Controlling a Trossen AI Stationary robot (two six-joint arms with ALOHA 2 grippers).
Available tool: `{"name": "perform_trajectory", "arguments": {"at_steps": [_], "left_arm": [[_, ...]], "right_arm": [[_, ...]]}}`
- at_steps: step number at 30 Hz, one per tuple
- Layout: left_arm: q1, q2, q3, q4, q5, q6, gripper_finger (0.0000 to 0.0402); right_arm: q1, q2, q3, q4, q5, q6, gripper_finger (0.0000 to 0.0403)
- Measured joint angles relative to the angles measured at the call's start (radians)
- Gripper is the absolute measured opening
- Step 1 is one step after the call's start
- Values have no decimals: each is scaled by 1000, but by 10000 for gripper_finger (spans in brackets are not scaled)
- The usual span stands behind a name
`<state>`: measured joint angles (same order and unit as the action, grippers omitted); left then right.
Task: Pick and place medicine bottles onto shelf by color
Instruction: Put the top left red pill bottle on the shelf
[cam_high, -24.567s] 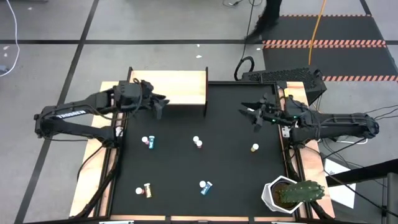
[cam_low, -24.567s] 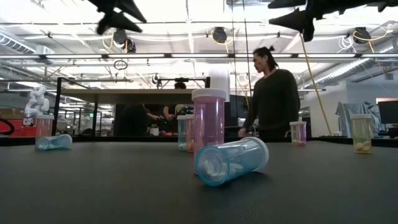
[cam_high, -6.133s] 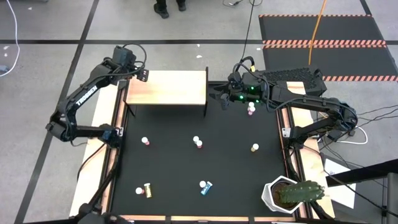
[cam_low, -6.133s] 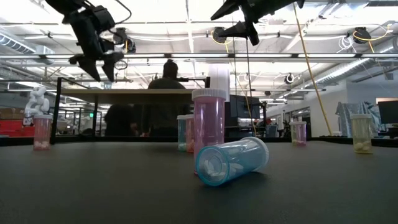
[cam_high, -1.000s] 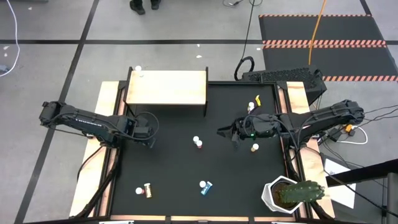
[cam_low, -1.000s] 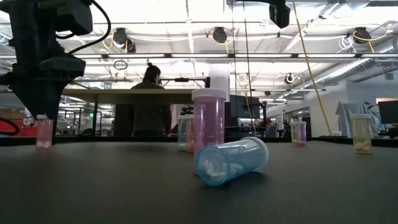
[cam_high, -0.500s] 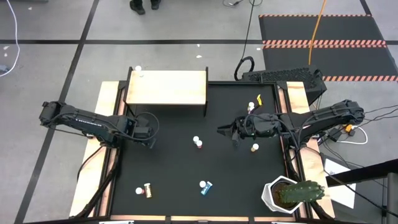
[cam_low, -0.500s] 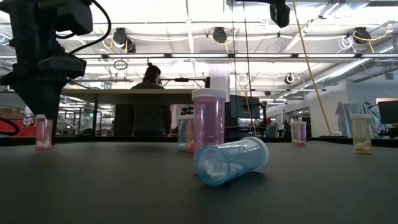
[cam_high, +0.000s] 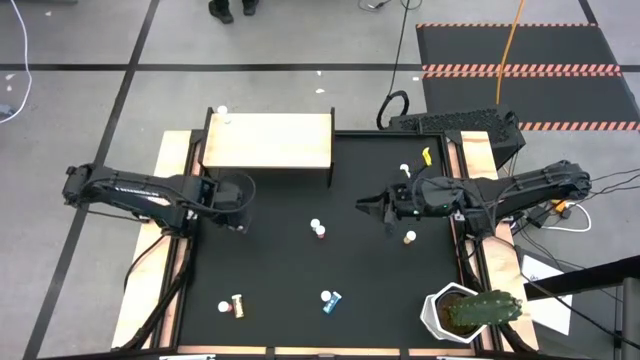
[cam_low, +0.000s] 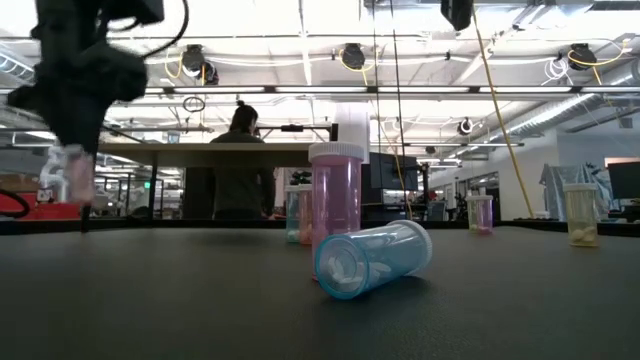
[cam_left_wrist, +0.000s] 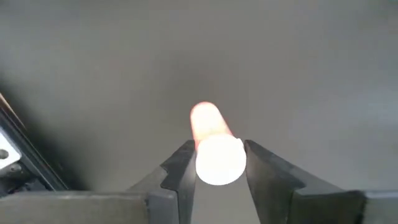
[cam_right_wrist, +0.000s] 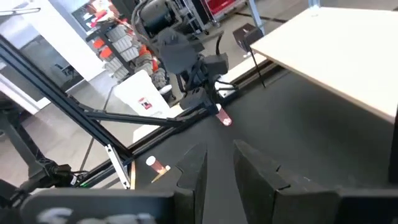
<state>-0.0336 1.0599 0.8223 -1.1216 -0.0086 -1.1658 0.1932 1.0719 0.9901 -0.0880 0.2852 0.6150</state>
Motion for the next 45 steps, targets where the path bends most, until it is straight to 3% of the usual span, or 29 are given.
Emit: {"name": "perform_trajectory", "arguments": {"at_steps": [7, 12, 23, 31, 36, 45], "left_arm": [[94, 2, 221, -100, -31, 67, 120], [201, 82, 405, -206, -44, 161, 119], [610, 448, 915, -372, -17, 742, 119], [913, 734, 1202, -435, -17, 1073, 130], [1019, 866, 1293, -448, -6, 1169, 132], [1051, 904, 1302, -451, 57, 1245, 133]], "right_arm": [[-1, -34, 0, 3, -27, -54, 73], [-20, -33, 0, 1, -63, -80, 73], [-137, -36, 0, -2, -81, -111, 73], [-236, -36, 0, -16, -80, -80, 73], [-292, -36, 0, -31, -79, -49, 73], [-346, -36, 0, -60, -80, -32, 73]]}}
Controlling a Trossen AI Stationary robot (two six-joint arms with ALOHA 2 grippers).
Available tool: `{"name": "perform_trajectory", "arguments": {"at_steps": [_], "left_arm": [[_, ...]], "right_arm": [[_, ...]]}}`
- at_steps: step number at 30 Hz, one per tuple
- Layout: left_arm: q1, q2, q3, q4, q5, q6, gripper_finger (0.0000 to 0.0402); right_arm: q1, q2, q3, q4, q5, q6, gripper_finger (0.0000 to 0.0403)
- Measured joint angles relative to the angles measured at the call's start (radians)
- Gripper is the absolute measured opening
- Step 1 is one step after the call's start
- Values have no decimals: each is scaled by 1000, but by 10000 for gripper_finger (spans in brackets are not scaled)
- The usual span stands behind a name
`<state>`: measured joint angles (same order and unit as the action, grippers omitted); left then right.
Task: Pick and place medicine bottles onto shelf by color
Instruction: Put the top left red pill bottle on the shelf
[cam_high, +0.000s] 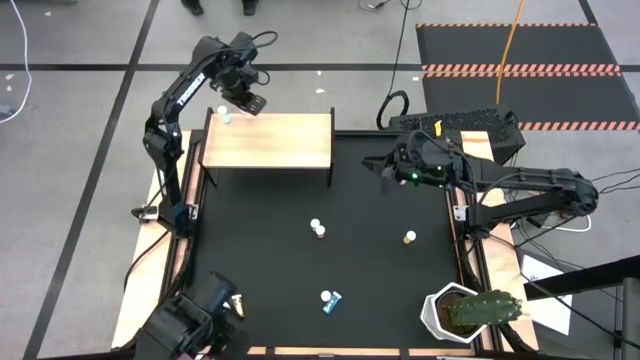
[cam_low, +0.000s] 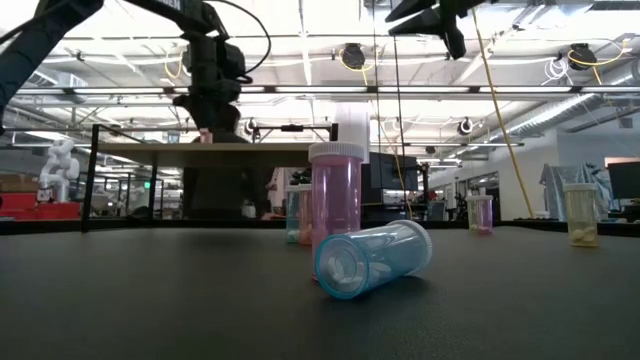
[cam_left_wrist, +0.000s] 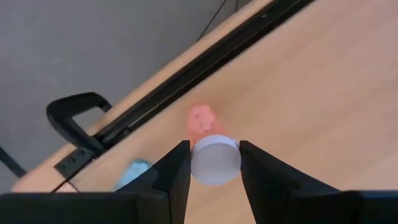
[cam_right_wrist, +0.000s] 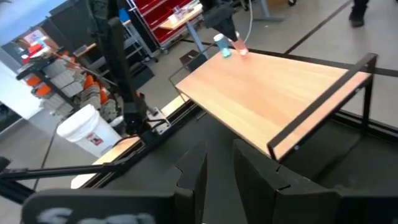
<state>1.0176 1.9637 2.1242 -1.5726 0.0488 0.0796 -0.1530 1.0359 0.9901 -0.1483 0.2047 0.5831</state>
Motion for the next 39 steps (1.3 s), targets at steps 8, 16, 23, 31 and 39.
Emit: {"name": "perform_trajectory", "arguments": {"at_steps": [8, 16, 23, 31, 39], "left_arm": [[-2, 0, 0, 1, 41, 3, 133], [4, 0, 0, 2, 45, -4, 134], [16, 0, -12, 2, 46, -11, 134], [24, 0, -12, 2, 107, -10, 134], [24, 0, -12, 2, 105, -3, 134]], "right_arm": [[-47, 0, 0, 1, -54, 8, 73], [-57, 0, 0, 0, -79, 8, 73], [-57, 0, 0, -1, -85, 18, 73], [-57, 0, 0, -2, -104, 20, 73], [-57, 0, 0, -2, -105, 26, 73]]}}
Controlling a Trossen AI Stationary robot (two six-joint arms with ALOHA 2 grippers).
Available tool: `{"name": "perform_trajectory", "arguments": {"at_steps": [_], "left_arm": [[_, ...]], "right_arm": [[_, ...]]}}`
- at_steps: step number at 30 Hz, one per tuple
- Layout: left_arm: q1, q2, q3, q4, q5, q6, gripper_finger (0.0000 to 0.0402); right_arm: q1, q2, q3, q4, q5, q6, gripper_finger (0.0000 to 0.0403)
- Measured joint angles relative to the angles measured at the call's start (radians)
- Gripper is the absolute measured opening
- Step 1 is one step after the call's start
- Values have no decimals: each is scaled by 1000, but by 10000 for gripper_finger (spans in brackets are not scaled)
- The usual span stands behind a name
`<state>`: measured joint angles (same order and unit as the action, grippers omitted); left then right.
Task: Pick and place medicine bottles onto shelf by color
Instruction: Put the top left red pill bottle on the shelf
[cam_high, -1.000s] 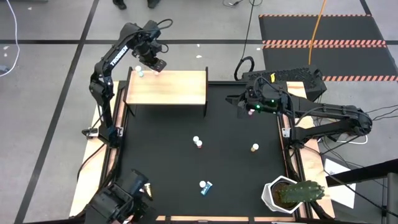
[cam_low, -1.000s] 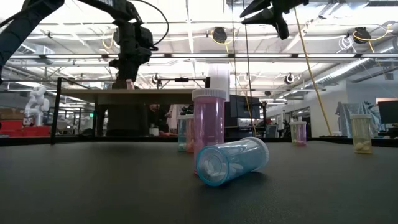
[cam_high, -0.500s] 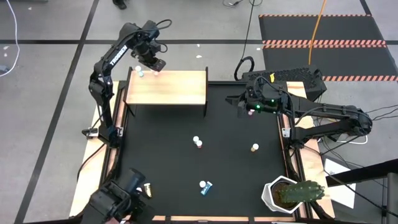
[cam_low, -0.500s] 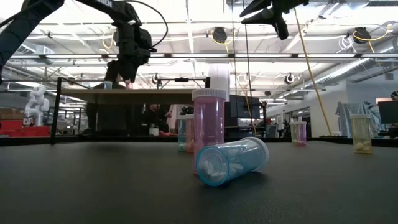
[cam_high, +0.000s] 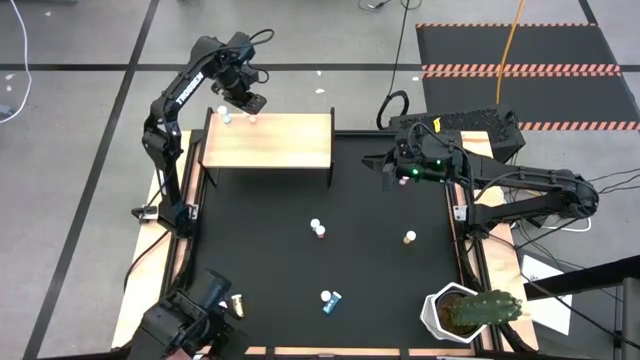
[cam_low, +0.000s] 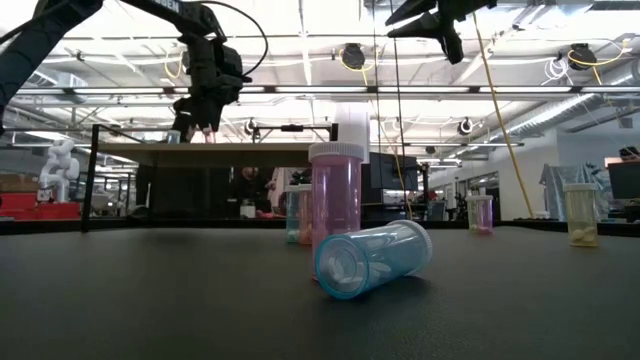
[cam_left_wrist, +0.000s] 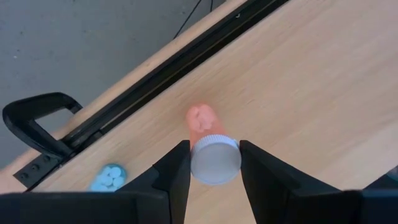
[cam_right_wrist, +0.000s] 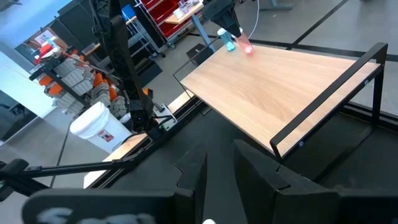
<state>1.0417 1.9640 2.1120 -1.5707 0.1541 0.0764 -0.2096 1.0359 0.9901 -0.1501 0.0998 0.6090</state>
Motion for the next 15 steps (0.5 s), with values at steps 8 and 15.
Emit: {"name": "perform_trajectory", "arguments": {"at_steps": [8, 15], "left_arm": [[3, 0, 0, 0, -14, 0, 134], [3, 0, -1, 0, -14, -1, 134]], "right_arm": [[2, 0, 0, 0, -24, 9, 73], [2, 0, 0, 0, -26, 12, 73]]}}
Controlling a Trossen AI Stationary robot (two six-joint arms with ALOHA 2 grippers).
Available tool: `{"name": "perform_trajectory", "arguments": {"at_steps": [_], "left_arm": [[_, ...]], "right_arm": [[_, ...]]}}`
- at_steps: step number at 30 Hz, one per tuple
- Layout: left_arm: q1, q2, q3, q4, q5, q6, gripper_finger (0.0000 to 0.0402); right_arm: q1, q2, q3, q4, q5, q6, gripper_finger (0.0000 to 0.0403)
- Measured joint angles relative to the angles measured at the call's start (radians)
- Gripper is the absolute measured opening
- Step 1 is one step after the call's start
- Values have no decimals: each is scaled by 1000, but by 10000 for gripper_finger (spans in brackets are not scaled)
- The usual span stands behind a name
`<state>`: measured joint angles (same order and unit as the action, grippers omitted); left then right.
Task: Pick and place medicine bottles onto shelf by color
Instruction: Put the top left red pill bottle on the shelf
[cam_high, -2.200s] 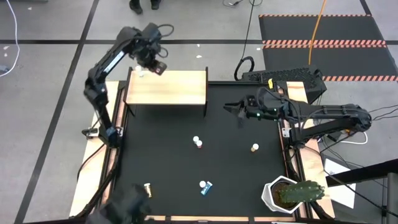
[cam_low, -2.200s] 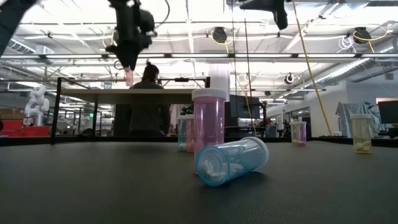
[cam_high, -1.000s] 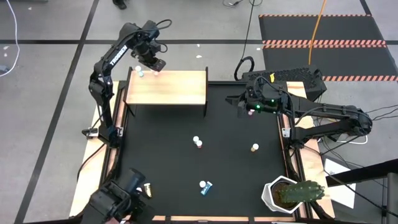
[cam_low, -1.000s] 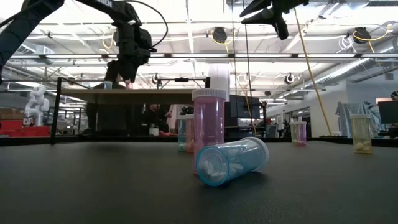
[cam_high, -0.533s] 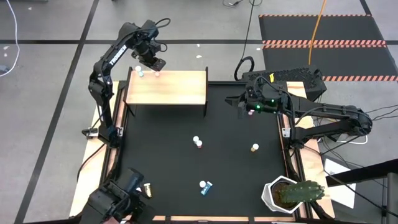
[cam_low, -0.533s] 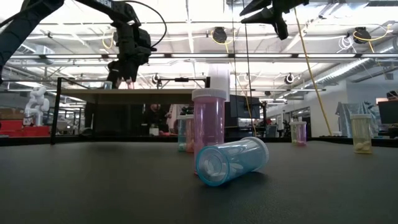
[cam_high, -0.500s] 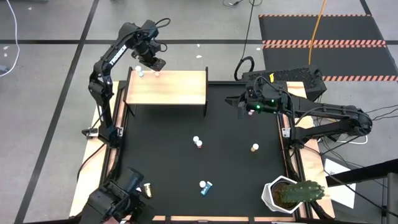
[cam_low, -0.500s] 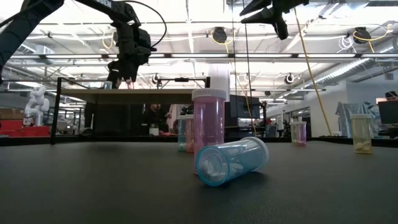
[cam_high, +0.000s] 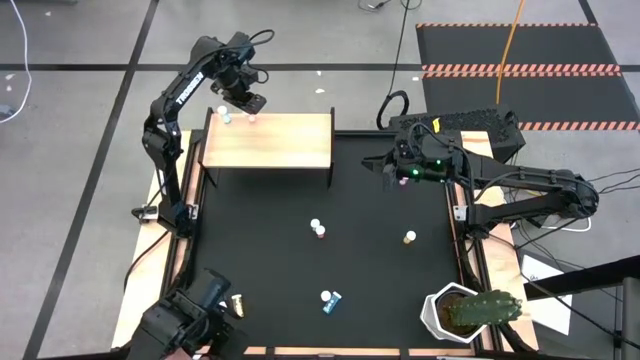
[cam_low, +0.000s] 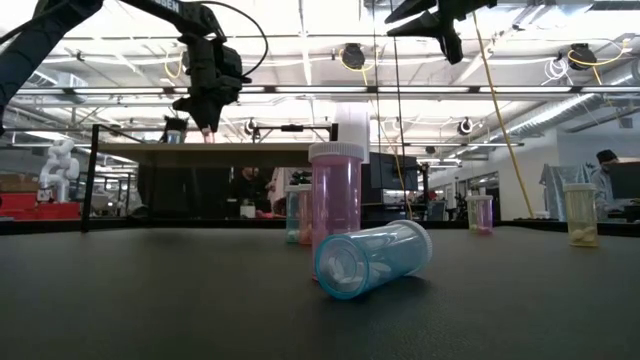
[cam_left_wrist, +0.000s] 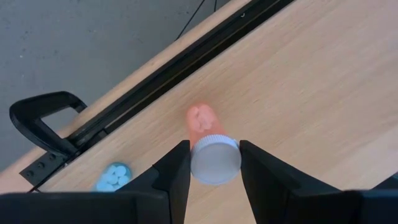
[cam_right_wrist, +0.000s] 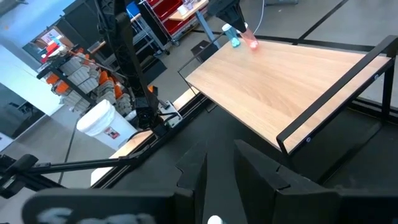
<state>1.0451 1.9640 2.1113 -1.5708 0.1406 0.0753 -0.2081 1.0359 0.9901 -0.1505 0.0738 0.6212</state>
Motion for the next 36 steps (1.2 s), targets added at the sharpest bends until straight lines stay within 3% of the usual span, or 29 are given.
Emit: {"name": "perform_trajectory", "arguments": {"at_steps": [7, 20, 36], "left_arm": [[0, 0, 0, 0, -8, -5, 141], [2, 0, 0, 0, -9, -7, 238], [-66, -29, 0, -1, -16, 58, 246]], "right_arm": [[0, 0, 0, 0, -1, 0, 73], [0, 0, 0, 0, -25, 4, 73], [0, 0, 0, 0, -37, 2, 73]]}}
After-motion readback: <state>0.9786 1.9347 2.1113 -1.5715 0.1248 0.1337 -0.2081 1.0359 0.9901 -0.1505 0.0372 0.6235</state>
